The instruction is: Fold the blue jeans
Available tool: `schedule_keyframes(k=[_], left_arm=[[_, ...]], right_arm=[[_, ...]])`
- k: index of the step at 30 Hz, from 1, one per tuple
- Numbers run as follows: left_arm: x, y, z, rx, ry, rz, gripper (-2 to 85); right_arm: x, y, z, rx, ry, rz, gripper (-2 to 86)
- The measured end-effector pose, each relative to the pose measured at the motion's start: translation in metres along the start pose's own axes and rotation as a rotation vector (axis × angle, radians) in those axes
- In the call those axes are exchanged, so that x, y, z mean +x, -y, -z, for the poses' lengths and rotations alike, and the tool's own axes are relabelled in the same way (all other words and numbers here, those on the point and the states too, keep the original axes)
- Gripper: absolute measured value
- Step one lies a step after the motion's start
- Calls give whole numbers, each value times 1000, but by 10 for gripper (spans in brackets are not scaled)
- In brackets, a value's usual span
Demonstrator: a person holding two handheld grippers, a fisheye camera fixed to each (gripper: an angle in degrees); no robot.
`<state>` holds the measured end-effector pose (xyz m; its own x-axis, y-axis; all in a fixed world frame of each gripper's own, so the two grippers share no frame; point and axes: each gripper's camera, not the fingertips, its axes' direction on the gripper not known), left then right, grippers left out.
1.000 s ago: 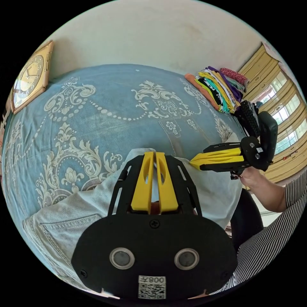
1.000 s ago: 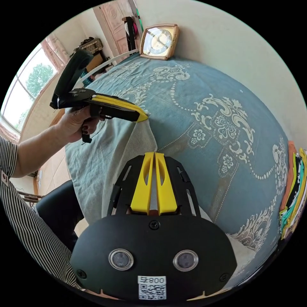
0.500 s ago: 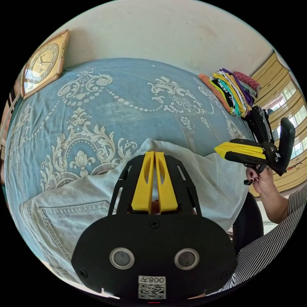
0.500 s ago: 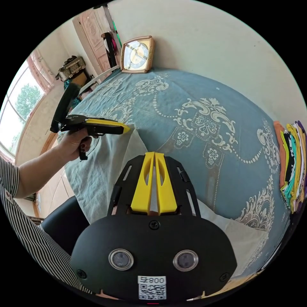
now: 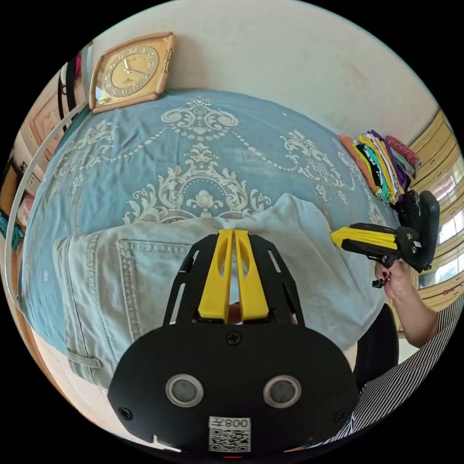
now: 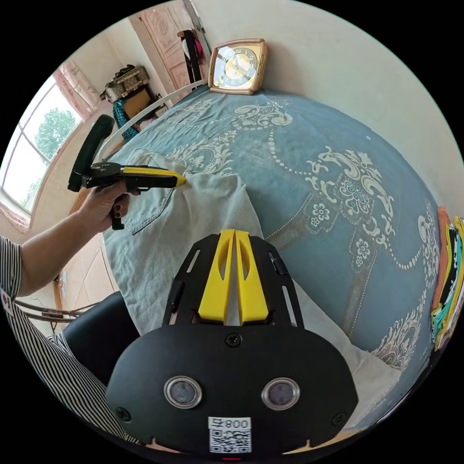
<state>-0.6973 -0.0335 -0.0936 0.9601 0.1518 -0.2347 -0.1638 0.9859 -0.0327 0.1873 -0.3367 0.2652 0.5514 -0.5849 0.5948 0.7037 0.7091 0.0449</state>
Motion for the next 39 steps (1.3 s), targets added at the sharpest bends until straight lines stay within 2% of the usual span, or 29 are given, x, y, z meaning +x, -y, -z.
schedule_keyframes(k=[2, 5, 7, 11, 13, 16, 20, 23, 26, 31, 34, 36, 39], left_arm=[[-31, -14, 34, 91, 68, 51, 47], [-88, -30, 67, 131, 188, 185, 84], [-126, -41, 80, 144, 199, 286, 100], [-202, -62, 78, 116, 74, 503, 106], [-222, -68, 67, 67, -9, 542, 87], [-234, -79, 68, 75, -89, 552, 49], [-224, -95, 108, 217, 6, 504, 34], [-225, -103, 106, 195, 73, 519, 31], [-229, -105, 89, 125, 68, 538, 32], [-210, -103, 112, 172, 170, 496, 36], [-186, -107, 131, 247, 250, 460, 36], [-165, -107, 136, 286, 200, 385, 35], [-121, -99, 118, 244, 95, 205, 32]], right_arm=[[-2, 9, 2, 28, -10, 33, 7], [6, 32, 4, 82, -13, 17, 19], [17, 52, -7, 57, 56, -15, 38], [29, 69, -31, -10, 94, -72, 51], [32, 73, -42, -42, 125, -104, 46], [33, 74, -45, -42, 162, -106, 25], [35, 72, -34, -14, 142, -112, 8], [38, 68, -29, 15, 166, -147, 4], [34, 69, -46, -44, 143, -144, 2], [35, 64, -34, 2, 182, -164, 2], [29, 56, -18, 56, 129, -167, 2], [23, 50, -7, 82, 91, -167, 2], [-3, 42, 5, 111, 103, -71, 1]])
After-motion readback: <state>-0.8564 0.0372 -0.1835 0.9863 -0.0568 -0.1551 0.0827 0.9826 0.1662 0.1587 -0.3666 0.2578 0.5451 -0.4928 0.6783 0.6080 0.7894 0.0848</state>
